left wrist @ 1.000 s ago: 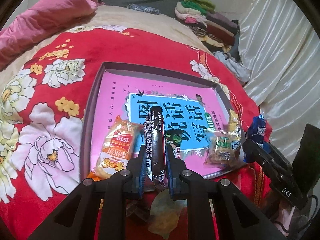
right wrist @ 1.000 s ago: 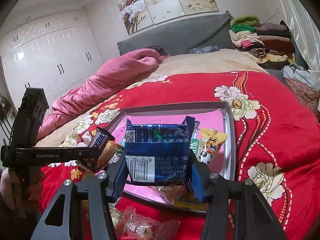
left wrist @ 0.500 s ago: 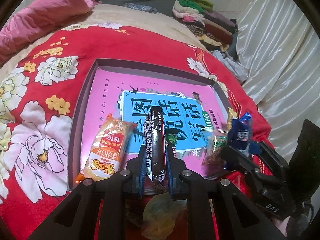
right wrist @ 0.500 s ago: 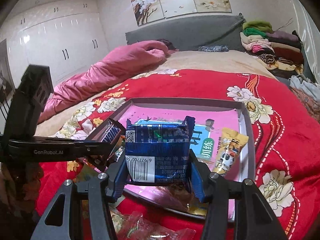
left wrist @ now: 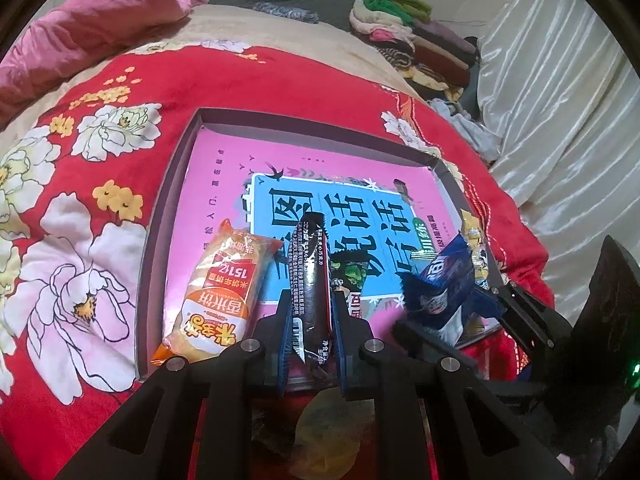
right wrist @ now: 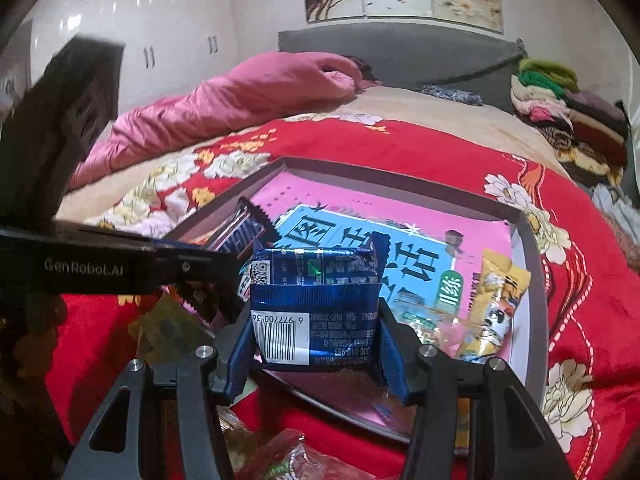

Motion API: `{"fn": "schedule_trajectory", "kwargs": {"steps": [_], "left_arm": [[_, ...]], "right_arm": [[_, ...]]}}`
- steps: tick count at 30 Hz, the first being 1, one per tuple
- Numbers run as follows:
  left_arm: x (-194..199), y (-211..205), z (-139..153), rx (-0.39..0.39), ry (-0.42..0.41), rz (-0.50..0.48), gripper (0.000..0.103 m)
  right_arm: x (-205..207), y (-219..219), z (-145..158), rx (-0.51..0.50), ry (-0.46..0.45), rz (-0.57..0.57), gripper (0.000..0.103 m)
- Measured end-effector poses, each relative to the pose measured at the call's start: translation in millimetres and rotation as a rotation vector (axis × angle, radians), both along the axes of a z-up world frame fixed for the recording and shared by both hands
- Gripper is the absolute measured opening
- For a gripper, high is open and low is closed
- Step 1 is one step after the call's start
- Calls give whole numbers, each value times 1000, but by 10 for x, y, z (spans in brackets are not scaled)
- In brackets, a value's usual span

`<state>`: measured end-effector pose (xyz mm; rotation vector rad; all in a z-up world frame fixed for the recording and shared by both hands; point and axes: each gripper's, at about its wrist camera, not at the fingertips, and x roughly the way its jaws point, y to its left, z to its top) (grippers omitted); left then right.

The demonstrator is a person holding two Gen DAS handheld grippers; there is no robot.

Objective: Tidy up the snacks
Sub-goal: 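Lower the Snickers bar and blue pack onto the book in the tray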

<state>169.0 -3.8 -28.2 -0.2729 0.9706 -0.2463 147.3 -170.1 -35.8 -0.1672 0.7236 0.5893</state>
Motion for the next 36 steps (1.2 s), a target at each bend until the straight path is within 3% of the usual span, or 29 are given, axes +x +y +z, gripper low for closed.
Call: {"fn": "schedule_trajectory", "kwargs": {"steps": [13, 36], "left_arm": [[-7, 59, -28, -5, 14, 18, 18], [-53, 79, -59, 9, 39, 18, 18]], "right_arm": [[-45, 100, -40, -90, -38, 11, 55], [-54, -17, 4, -4, -4, 14, 59]]}}
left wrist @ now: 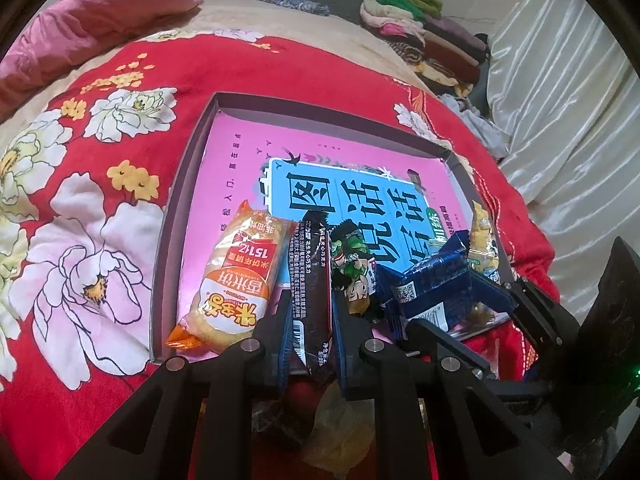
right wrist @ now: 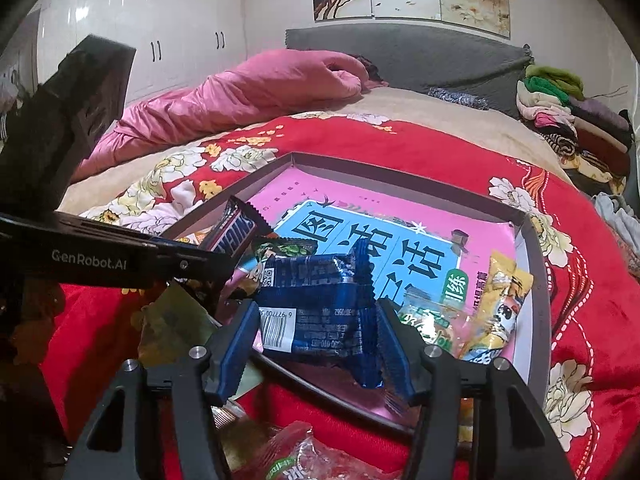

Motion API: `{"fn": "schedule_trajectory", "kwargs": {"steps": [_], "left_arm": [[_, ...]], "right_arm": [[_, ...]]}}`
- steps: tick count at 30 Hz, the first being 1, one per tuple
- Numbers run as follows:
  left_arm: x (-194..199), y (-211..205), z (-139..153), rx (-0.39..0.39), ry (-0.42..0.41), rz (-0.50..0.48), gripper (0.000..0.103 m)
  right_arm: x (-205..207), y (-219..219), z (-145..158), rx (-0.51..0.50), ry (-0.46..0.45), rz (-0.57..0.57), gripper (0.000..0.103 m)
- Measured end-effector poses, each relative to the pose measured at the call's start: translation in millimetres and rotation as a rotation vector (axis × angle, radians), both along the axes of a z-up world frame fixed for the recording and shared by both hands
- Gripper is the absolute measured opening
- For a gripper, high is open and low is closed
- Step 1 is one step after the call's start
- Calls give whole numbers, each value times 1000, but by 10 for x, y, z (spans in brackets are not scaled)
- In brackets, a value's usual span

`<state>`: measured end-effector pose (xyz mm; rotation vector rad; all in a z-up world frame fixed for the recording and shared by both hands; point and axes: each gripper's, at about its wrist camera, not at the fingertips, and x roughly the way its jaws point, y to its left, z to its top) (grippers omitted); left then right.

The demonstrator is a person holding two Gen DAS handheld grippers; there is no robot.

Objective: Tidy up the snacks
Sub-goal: 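Lower the Snickers bar and blue pack onto the book in the tray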

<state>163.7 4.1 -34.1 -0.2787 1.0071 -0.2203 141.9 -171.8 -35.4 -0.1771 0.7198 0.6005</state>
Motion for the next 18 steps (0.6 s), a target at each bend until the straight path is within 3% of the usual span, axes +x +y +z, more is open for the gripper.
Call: {"fn": "schedule_trajectory", "kwargs": {"steps": [18], "left_arm": [[-32, 15, 10, -3, 4, 5, 20]], "right_arm": [[-11, -72, 44, 27, -12, -16, 60]]}}
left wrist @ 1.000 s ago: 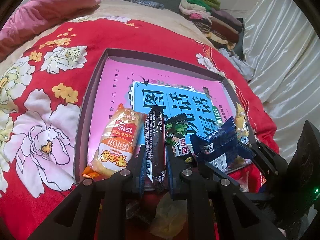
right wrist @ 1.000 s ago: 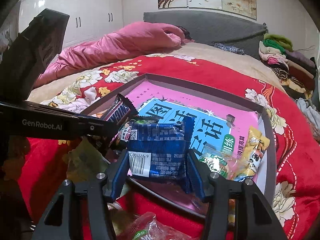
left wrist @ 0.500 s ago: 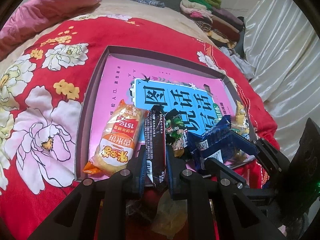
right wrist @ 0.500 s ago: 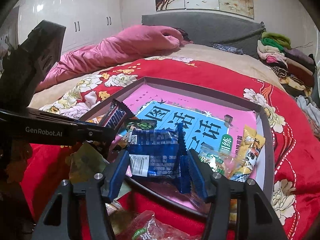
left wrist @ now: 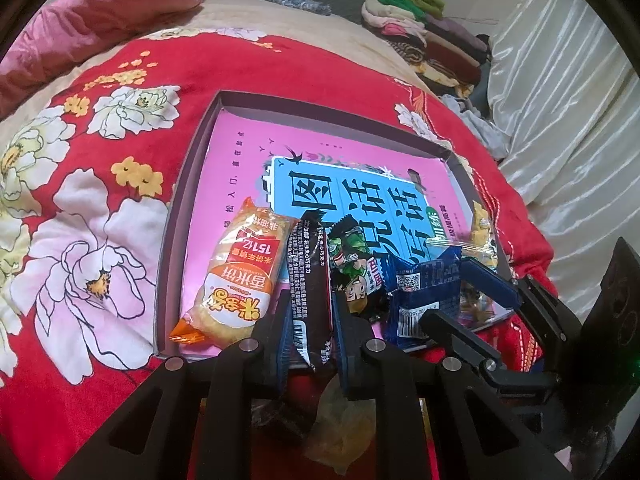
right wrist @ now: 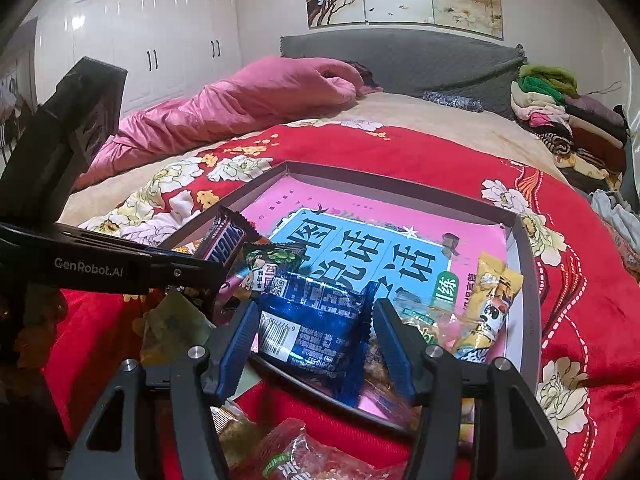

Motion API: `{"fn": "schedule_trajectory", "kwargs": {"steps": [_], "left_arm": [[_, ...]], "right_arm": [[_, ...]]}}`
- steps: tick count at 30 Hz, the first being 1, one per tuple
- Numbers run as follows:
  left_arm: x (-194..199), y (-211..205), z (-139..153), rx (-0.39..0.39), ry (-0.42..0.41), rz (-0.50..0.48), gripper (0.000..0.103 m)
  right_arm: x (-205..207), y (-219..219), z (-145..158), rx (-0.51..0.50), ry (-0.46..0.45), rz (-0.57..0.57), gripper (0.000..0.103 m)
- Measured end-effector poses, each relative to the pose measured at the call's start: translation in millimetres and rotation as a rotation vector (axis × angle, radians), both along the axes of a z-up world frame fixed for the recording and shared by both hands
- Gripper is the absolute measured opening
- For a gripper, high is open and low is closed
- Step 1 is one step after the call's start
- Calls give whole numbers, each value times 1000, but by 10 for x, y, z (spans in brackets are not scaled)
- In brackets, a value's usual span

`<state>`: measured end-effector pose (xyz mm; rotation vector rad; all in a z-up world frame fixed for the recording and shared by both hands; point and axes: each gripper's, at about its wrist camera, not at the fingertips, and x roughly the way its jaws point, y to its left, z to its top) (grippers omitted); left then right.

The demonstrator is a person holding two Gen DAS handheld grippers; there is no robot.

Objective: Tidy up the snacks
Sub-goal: 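Lower the Snickers bar and blue pack onto the book in the tray, then open both tools and withdraw them from the tray toward the remaining snacks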

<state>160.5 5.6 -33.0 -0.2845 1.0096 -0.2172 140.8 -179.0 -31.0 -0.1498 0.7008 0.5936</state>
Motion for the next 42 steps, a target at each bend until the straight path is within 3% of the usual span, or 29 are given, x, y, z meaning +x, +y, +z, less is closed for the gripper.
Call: {"fn": "schedule_trajectory", "kwargs": {"steps": [11, 28, 42], "left_arm": [[-10, 20, 35, 8, -3, 2, 26], [-71, 43, 177, 14, -36, 8, 57], [-185, 169, 302, 22, -57, 22, 64]], "right_arm": [[-12, -78, 47, 20, -10, -23, 63], [-38, -264, 190, 81, -34, -62, 74], [-33, -574, 332, 137, -52, -148, 80]]}}
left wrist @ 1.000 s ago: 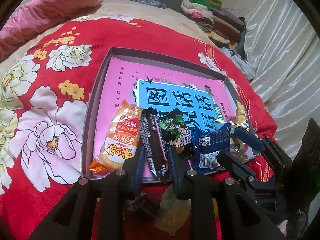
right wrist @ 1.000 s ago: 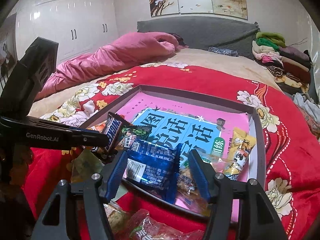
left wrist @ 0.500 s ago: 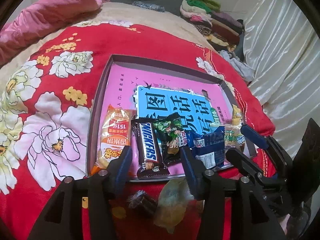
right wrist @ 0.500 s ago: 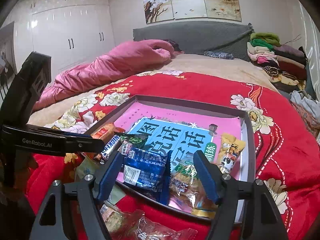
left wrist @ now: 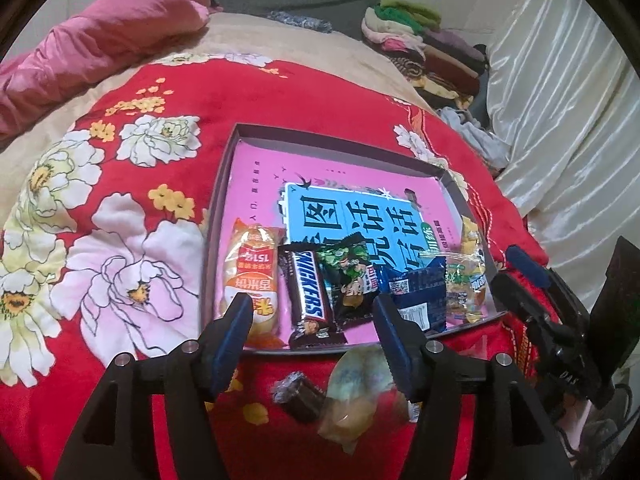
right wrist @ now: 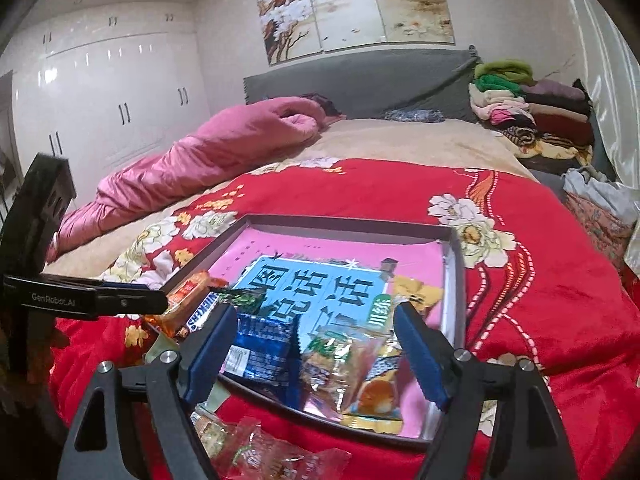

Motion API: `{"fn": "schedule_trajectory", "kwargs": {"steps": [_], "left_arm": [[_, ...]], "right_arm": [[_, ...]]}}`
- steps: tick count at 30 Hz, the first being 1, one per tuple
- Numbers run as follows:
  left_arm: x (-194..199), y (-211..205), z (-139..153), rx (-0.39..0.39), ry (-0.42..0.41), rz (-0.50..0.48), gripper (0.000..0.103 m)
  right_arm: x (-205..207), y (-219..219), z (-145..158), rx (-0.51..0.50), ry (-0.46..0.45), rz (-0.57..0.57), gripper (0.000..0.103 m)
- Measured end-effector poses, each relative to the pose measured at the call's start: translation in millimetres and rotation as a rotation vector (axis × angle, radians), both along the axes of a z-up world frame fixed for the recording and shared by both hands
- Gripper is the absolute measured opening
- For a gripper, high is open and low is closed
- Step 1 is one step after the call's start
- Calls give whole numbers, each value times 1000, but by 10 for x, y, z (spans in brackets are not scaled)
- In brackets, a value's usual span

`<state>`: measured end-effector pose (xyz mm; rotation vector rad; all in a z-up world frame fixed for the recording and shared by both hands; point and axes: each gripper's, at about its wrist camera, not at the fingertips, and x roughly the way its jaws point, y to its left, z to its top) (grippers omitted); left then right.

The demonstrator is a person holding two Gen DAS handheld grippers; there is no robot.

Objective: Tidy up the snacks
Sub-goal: 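Open both tools and withdraw them from the tray toward the remaining snacks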

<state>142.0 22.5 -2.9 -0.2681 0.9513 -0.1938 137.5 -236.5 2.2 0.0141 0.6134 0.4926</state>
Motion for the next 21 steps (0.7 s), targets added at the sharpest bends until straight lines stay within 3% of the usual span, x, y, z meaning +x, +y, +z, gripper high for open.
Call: {"fn": "schedule_trajectory", "kwargs": {"steps": [21], "left_arm": [[-223, 240, -74, 46, 32, 22, 64]], "right_arm": [[-145, -207, 47, 30, 28, -53, 80]]}}
